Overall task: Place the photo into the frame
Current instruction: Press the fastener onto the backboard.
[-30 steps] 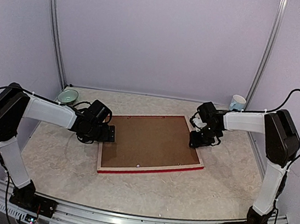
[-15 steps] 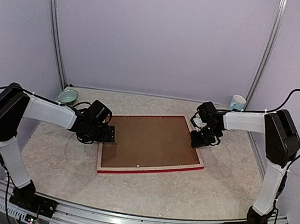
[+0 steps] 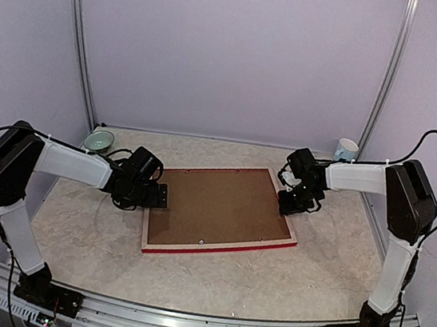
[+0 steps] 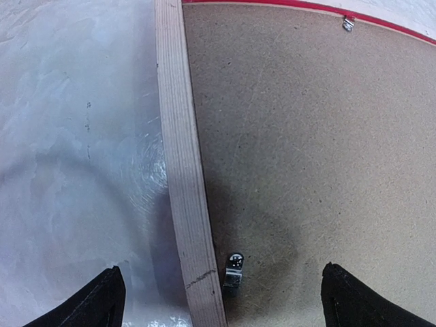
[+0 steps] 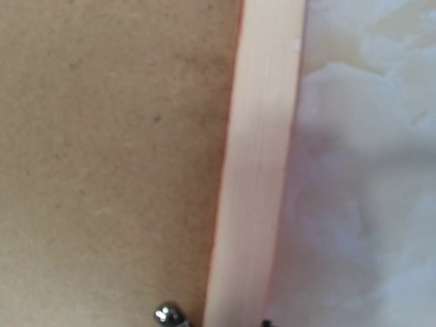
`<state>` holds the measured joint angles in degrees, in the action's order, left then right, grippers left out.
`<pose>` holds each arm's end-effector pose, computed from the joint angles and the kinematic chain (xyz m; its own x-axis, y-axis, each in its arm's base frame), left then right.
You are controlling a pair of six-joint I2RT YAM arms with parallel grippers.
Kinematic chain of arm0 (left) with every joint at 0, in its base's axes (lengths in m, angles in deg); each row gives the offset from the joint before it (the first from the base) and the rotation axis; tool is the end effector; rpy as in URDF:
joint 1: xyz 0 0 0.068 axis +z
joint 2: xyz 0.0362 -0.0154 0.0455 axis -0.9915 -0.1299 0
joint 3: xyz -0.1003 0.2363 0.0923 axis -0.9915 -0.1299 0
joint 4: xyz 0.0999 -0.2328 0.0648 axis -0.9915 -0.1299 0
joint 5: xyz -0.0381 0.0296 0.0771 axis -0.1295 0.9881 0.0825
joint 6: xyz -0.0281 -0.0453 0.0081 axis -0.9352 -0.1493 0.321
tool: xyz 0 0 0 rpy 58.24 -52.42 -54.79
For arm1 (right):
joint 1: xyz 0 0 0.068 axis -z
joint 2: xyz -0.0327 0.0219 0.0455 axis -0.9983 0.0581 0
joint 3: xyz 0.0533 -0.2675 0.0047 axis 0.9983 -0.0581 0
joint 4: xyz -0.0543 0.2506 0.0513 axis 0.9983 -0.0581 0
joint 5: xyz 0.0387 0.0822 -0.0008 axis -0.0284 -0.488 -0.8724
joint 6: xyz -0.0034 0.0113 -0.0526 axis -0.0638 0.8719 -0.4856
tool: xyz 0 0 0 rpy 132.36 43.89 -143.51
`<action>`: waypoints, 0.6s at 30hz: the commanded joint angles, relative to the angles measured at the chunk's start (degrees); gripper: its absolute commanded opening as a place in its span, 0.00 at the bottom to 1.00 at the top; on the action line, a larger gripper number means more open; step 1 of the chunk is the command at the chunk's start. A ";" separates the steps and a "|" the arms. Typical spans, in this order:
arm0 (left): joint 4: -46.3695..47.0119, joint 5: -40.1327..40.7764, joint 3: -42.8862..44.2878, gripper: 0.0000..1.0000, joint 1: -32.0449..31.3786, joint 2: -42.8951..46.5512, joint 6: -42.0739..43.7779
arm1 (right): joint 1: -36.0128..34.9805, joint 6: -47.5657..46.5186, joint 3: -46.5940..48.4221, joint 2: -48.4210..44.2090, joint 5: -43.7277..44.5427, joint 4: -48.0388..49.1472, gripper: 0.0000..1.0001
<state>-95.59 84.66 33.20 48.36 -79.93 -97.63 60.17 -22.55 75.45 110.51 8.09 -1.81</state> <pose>0.2868 -0.1847 0.1489 -0.8214 -0.1304 -0.5552 -0.0482 0.9859 -0.1602 0.3520 0.1745 0.1590 -0.8881 -0.2237 -0.4015 -0.2674 0.9620 0.0556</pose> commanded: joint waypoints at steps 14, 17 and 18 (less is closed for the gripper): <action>0.68 0.62 -0.64 0.99 -0.36 0.35 -0.83 | -0.15 3.01 -2.87 -13.42 0.11 4.96 0.99; 0.55 1.08 -0.73 0.99 -0.30 0.79 -1.16 | 1.26 4.82 -5.05 -17.19 -5.29 8.02 0.99; 0.42 1.17 -0.75 0.99 -0.32 0.94 -1.29 | 2.00 5.39 -5.61 -17.97 -8.06 8.63 0.99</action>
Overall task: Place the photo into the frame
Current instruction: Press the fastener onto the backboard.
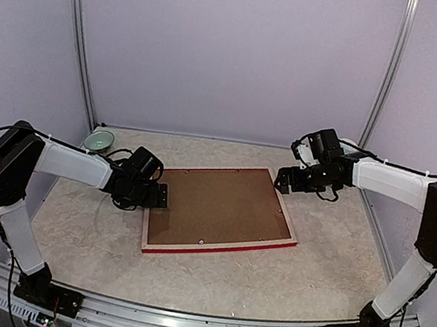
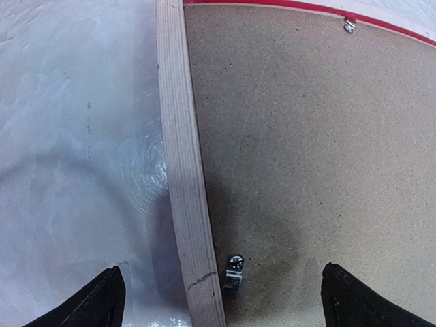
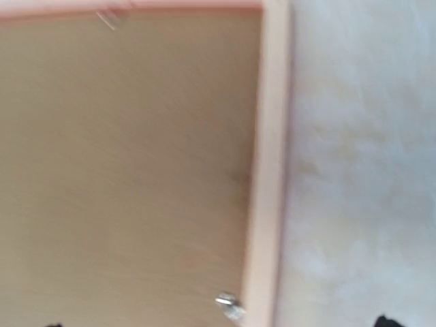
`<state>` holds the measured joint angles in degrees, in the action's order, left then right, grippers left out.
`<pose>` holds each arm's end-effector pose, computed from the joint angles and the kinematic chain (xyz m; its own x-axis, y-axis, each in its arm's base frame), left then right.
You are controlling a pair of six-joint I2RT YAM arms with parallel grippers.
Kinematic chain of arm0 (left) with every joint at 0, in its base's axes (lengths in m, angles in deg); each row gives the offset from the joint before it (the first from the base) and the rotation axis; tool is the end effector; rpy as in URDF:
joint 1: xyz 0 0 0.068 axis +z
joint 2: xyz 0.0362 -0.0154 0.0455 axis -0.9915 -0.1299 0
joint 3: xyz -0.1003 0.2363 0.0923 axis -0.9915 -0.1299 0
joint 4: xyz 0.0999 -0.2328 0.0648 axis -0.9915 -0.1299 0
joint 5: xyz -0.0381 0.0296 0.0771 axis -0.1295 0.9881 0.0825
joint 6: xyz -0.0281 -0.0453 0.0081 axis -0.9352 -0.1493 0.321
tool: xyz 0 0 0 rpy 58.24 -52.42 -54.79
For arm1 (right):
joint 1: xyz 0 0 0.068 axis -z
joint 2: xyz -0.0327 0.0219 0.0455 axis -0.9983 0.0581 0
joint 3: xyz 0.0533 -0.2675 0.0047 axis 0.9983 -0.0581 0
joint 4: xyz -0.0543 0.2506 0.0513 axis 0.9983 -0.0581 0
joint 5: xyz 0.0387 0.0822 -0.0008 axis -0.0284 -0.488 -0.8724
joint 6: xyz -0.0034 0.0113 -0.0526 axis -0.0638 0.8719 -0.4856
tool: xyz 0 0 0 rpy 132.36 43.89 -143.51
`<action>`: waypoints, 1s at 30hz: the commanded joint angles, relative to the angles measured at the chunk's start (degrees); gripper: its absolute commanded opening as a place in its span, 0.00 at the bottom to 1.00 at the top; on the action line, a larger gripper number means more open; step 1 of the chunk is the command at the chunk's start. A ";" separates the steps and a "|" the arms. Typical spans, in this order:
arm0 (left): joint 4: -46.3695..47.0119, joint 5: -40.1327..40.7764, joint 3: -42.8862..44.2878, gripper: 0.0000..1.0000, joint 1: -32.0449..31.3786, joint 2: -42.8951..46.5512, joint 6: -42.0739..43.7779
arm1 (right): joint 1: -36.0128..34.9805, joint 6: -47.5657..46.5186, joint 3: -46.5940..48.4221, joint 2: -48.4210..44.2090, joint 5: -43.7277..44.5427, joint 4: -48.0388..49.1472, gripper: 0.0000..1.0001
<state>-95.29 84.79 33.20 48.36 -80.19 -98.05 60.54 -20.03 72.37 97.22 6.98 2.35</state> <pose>0.2874 -0.1850 0.1478 -0.8200 -0.1379 -0.5555 -0.0552 0.9851 -0.1632 0.3335 0.1634 0.2315 -0.7891 -0.1208 -0.6023 -0.2552 0.9563 0.1425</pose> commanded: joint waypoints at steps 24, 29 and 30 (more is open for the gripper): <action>-4.30 4.71 -3.19 0.88 0.83 6.77 0.07 | 3.10 3.20 -6.85 -3.71 -12.11 6.88 0.99; -3.30 3.66 -2.65 0.85 0.95 3.55 0.73 | 3.09 3.07 -6.69 -2.88 -12.33 6.80 0.99; -3.35 3.60 -2.40 0.84 0.95 2.57 0.81 | 3.10 2.98 -6.76 -2.85 -12.21 6.78 0.99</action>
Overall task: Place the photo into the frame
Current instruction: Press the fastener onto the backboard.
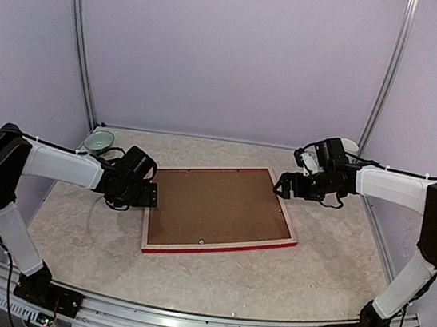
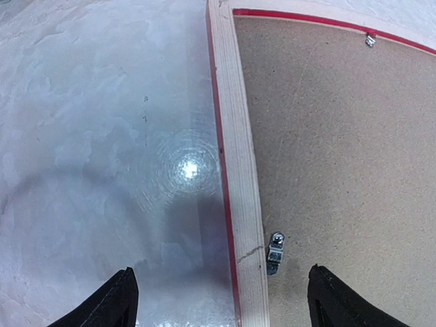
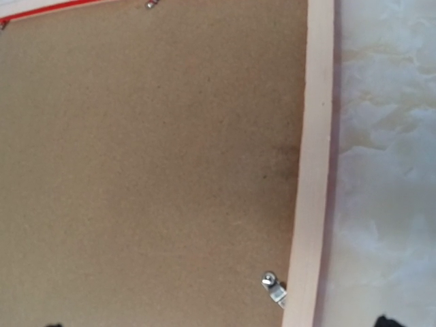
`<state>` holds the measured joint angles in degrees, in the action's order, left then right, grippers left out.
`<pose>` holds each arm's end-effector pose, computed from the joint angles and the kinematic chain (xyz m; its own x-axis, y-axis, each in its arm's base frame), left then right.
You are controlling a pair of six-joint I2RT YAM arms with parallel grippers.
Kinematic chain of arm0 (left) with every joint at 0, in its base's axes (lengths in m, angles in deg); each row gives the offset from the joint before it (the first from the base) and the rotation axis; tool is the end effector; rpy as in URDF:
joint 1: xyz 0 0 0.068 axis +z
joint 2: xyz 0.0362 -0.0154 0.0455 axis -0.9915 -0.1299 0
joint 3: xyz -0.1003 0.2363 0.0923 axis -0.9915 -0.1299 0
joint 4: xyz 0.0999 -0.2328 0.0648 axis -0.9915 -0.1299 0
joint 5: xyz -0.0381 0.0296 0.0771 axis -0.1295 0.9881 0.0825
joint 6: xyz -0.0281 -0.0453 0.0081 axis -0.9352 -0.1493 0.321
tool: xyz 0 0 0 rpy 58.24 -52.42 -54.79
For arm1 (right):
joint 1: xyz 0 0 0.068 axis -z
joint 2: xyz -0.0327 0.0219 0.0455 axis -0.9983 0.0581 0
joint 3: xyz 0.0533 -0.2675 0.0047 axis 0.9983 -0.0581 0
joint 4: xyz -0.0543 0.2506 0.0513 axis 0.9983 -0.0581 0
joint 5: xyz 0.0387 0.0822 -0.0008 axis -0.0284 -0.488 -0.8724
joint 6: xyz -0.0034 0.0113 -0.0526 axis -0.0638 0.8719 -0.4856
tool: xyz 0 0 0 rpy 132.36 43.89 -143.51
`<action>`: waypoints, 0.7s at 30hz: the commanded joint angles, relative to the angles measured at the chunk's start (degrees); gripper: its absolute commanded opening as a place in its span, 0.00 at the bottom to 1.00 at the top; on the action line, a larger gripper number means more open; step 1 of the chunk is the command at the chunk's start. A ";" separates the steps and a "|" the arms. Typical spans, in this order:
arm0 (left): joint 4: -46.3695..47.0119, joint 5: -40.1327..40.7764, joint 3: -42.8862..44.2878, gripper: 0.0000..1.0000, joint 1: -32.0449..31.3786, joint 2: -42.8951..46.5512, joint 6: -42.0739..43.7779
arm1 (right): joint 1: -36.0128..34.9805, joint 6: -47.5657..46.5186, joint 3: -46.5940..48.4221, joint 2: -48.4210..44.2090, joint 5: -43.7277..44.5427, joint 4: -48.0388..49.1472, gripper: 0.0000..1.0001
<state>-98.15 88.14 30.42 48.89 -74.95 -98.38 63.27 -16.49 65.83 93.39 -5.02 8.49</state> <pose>0.2742 -0.1700 0.1605 -0.8013 -0.1515 -0.5787 -0.0971 0.9875 -0.1240 0.3233 0.1477 0.2266 -0.8071 -0.0306 -0.5897 -0.2836 0.8960 0.3417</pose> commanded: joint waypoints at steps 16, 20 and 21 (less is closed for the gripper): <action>2.20 0.56 0.35 0.70 0.91 -1.66 0.99 | 0.46 -0.83 -0.84 1.43 0.18 0.85 0.99; 2.61 0.74 0.64 0.69 1.04 -0.89 1.62 | 0.46 -0.79 -0.92 1.65 0.07 0.98 0.99; 2.81 0.58 0.66 0.70 1.04 -0.97 1.75 | 0.46 -0.79 -1.01 1.65 0.04 0.99 0.99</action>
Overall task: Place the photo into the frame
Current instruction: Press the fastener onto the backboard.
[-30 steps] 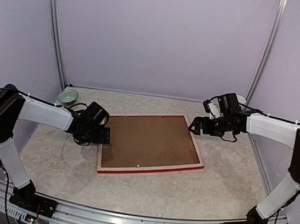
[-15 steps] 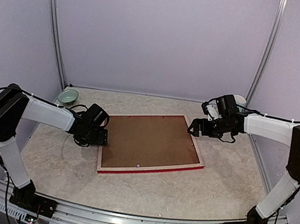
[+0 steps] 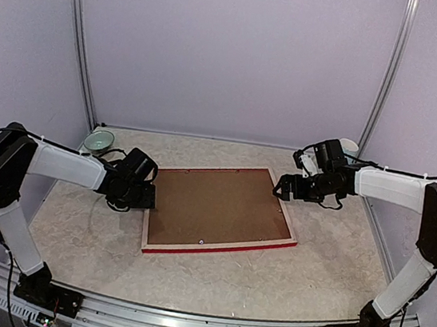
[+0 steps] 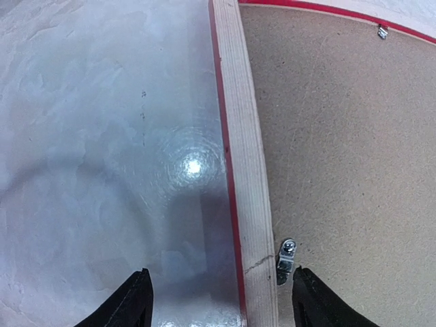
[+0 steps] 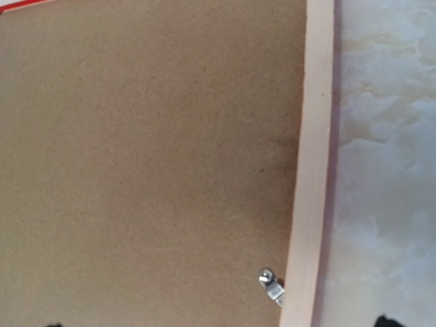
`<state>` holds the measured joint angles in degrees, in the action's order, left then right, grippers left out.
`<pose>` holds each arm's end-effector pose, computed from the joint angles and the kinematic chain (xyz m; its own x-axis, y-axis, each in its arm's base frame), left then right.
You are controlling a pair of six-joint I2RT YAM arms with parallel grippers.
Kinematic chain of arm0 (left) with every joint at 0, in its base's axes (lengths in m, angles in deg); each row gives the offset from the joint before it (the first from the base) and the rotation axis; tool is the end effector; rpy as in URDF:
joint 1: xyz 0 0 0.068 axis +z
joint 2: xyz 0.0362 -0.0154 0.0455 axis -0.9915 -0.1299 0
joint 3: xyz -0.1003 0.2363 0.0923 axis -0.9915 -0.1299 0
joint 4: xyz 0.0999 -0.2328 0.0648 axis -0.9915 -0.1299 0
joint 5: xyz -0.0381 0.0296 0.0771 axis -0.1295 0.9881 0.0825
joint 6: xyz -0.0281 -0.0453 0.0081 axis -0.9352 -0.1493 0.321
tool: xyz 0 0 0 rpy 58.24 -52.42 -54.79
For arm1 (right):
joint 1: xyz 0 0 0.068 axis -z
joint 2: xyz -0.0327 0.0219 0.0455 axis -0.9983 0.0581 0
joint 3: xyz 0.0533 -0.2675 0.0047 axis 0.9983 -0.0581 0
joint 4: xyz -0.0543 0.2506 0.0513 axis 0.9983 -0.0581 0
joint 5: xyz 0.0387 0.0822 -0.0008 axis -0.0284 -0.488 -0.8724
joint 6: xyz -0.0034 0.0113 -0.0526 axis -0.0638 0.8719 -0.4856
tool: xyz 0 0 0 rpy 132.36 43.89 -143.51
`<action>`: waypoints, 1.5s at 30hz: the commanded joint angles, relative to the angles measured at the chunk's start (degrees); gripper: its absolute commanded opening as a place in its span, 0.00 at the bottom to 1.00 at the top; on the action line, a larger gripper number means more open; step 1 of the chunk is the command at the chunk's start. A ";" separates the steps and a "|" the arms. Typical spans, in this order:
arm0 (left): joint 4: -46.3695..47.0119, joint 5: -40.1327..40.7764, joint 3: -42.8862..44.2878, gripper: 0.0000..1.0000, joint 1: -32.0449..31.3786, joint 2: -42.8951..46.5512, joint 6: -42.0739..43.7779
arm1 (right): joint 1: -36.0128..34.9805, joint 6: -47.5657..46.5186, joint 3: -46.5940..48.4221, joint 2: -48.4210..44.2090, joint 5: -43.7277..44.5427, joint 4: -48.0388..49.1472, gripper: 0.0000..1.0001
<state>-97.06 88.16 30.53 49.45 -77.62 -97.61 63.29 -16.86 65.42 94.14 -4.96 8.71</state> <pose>0.2792 -0.1695 0.1479 -0.8134 -0.1380 -0.5651 -0.0985 0.9901 -0.1000 0.3240 0.1479 0.2203 -0.8139 -0.0397 -0.5797 -0.2829 0.8985 0.3356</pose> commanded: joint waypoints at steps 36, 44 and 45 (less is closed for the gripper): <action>2.97 0.92 0.84 0.64 0.86 3.82 2.20 | 0.43 -0.42 -0.94 0.89 -0.18 0.94 0.98; -0.13 0.74 2.16 0.64 0.86 0.99 2.47 | 0.44 -0.43 -1.11 0.74 -0.17 1.03 0.98; -0.01 0.35 2.01 0.64 0.83 0.54 2.36 | 0.44 -0.39 -1.20 0.73 -0.12 1.06 0.98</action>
<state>-95.22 88.55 31.60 50.00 -74.91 -95.84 63.29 -16.86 64.87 94.47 -5.02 8.81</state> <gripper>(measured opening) 0.643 0.980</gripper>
